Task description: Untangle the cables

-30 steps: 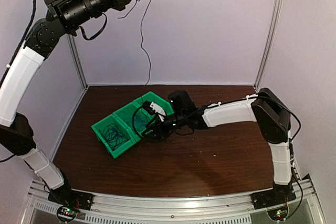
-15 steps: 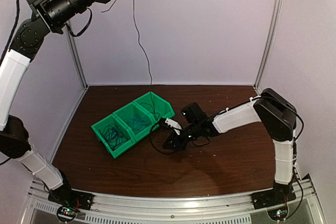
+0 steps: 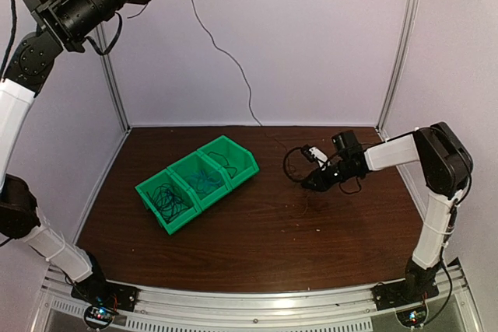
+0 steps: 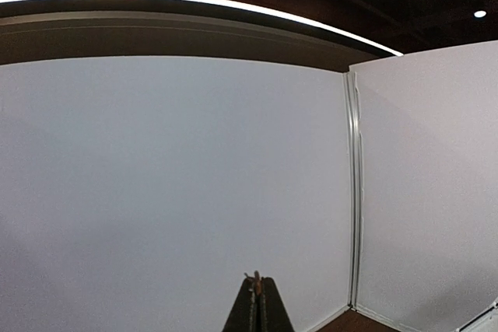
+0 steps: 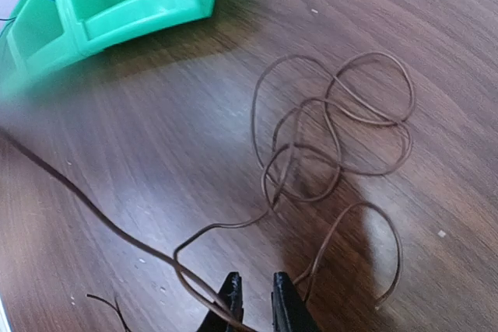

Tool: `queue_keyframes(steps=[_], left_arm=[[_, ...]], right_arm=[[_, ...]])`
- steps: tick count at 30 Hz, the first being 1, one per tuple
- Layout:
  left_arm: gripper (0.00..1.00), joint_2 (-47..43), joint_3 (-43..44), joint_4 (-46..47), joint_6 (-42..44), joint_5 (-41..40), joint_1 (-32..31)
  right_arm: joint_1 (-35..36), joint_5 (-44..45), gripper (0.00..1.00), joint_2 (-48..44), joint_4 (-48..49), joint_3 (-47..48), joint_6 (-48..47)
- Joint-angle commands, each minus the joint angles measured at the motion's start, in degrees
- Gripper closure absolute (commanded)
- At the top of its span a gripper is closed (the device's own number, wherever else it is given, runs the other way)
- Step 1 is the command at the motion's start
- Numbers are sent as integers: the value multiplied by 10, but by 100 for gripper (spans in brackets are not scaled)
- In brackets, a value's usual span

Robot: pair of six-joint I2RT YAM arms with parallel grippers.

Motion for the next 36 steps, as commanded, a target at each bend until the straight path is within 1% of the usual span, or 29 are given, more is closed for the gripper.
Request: queue_keyframes(steps=[1,3,5,9,10,13,16,18,19,21,22,23,24,25,27,28,30,33,36], left_arm=[[100,-28,-16,59,28,-34,2],[100,-29,-14,60,35,-39,2],[100,-29,-13,58,42,-44,2],[100,-31,-13,58,44,-64,2],[100,-37,-16,64,45,-71,2],[100,-64,-42,96,52,-86,2],[100,-71,-49,95,58,-95,2],[100,-67,-49,85,54,-95,2],[100,-64,-50,79,51,-91,2],[100,-55,-46,63,49,-86,2],[100,-51,-44,61,48,-93,2],[100,-53,-44,63,49,-99,2],[100,-56,-46,72,55,-108,2],[100,-62,-52,83,58,-114,2],[100,-69,-57,94,67,-113,2],[100,-64,-55,89,68,-111,2],[100,-56,-51,79,67,-110,2],[100,-49,-51,73,64,-103,2],[100,-61,-54,90,72,-109,2]], right_arm=[[-32,32,82,-10,-62,3,-26],[-51,29,81,0,-70,1,-21],[-66,21,81,8,-75,-1,-13],[-93,62,83,8,-73,-3,2],[-104,69,82,9,-76,0,3],[-136,87,74,12,-80,7,5],[-163,100,72,16,-89,19,-3],[-174,105,73,16,-90,22,-7],[-177,100,76,15,-92,23,-10],[-180,106,78,11,-92,24,-10],[-180,121,77,9,-90,24,-8],[-181,138,73,10,-89,26,-4],[-184,153,67,13,-93,29,0],[-190,157,65,17,-97,33,1],[-199,139,65,17,-99,33,0],[-199,131,66,12,-99,31,-4],[-200,120,74,2,-99,26,-4],[-202,107,100,-3,-100,23,-12],[-207,115,100,12,-118,33,-21]])
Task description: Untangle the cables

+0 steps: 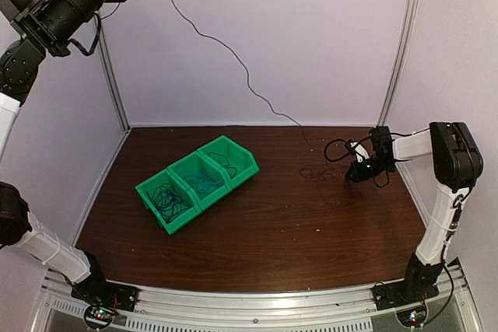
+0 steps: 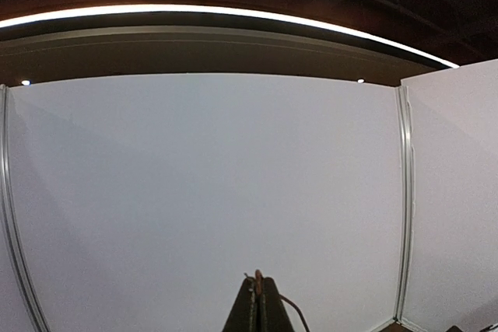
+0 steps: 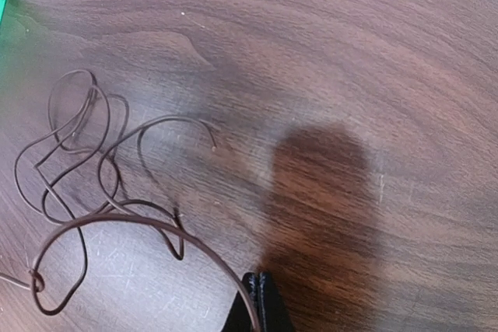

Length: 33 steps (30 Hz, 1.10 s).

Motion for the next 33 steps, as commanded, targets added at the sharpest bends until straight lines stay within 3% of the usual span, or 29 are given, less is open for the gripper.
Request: queue_keyframes(steps=[1,5,8,14,17,22,25,29,33], left_arm=[[100,-15,0,49,23,-15,2],[100,-36,11,68,58,-53,2],[100,-33,17,59,66,-65,2],[100,8,23,15,31,-16,2],[100,13,19,21,25,0,2],[100,31,21,9,4,52,2],[100,39,20,3,4,55,2],[100,44,20,2,10,42,2],[100,53,31,0,4,27,2]], right_arm=[[-22,6,100,10,-28,12,-11],[-68,8,99,16,-30,17,-9],[-87,3,85,18,-32,22,-10],[-89,-65,79,3,-40,26,-17],[-89,-105,72,-8,-59,27,-37],[-89,-139,70,-35,-96,29,-56],[-89,-148,66,-52,-115,29,-61],[-89,-156,53,-82,-131,19,-70],[-89,-155,48,-122,-146,9,-84]])
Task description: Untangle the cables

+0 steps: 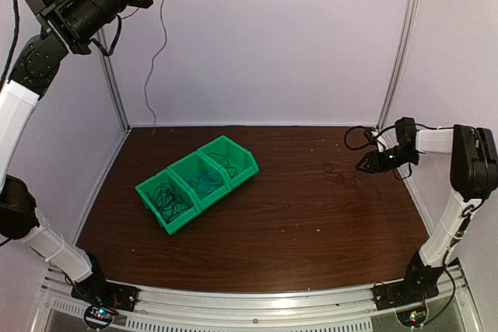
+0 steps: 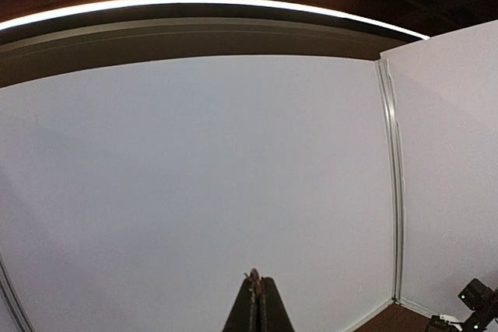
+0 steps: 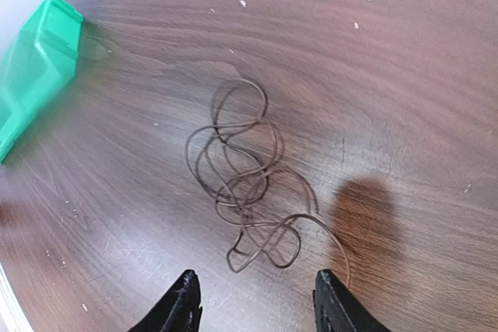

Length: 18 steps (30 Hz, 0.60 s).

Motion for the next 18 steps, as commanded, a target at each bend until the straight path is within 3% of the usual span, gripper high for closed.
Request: queue_keyframes(steps=[1,12,18], left_arm=[[100,13,17,10,-14,-10,2],[100,104,55,-12,-69,84,2],[100,151,93,21,-26,33,6]], right_arm=[[3,-15,47,-55,-26,-13,-22],[4,-21,42,-95,9,-53,-19],[4,-24,41,-88,13,-58,-18]])
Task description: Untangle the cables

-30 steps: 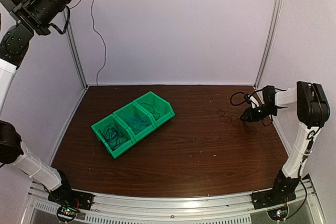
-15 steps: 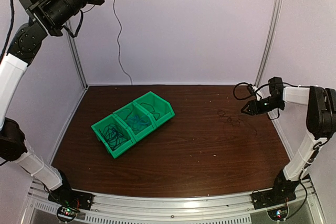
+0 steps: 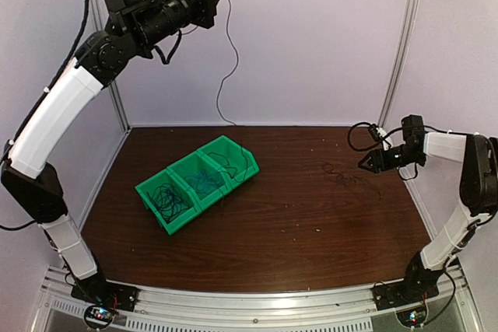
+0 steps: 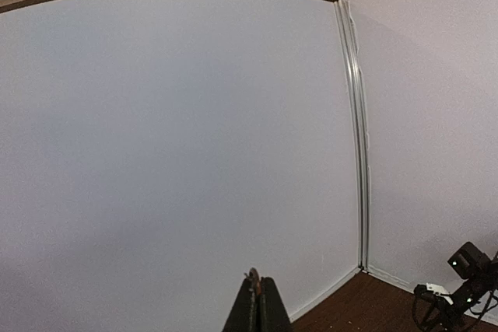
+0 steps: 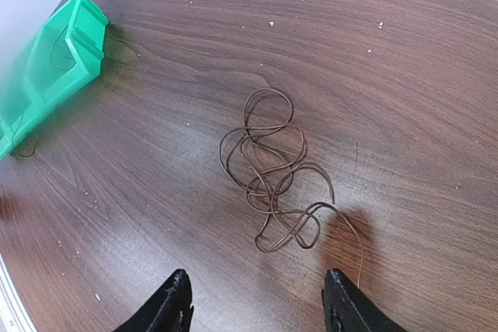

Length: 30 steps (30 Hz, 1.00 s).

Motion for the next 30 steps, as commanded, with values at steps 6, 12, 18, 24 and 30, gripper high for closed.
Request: queue_keyframes(steps=[6,12,18,24,30], left_arm=[[100,34,32,46,-2,-7,61],[100,74,52,56,-34,39,101],[100,107,76,98,-35,78,112],[100,134,95,147,-35,62,131],[100,109,-15,127,-63,66,161]], right_arm=[[3,-17,41,10,12,-14,-6],[4,-19,41,15,13,-13,-7],[4,-19,41,19,15,-15,-9],[4,-22,41,24,11,-16,-11],[4,-22,41,21,10,-18,-15]])
